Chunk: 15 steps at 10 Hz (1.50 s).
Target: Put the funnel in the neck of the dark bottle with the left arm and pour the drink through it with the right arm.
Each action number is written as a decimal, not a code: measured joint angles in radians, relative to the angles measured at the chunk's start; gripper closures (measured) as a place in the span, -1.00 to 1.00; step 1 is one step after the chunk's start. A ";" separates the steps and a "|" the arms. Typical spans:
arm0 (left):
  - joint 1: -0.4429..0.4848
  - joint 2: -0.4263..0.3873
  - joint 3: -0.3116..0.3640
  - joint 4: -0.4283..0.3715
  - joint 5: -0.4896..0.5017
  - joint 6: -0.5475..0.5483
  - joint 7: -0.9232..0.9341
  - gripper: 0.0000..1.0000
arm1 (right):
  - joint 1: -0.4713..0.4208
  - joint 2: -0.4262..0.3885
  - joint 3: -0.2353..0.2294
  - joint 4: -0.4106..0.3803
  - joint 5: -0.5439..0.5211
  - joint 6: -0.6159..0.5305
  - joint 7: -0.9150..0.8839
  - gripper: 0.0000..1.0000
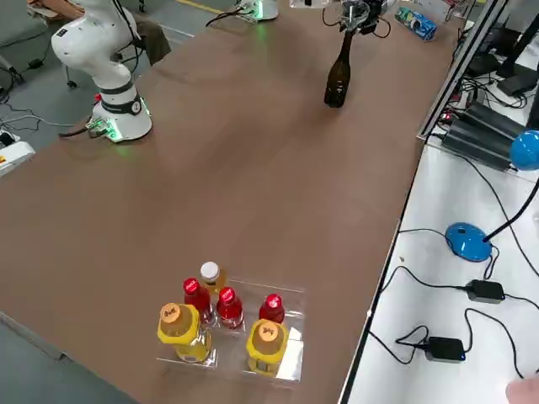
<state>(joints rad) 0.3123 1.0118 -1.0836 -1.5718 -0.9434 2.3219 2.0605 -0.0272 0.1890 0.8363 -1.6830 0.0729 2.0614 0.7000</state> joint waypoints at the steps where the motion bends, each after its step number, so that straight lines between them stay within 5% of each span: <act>1: 0.000 0.000 0.000 0.000 0.000 0.000 0.000 0.13 | 0.001 0.019 0.006 0.014 -0.013 0.000 0.019 0.11; 15: 0.002 0.000 -0.001 0.003 -0.001 -0.011 -0.002 0.46 | 0.035 0.148 0.025 0.136 -0.027 -0.100 0.141 0.12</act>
<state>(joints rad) 0.3147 1.0118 -1.0842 -1.5691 -0.9449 2.3113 2.0586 0.0078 0.3365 0.8617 -1.5467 0.0461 1.9612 0.8415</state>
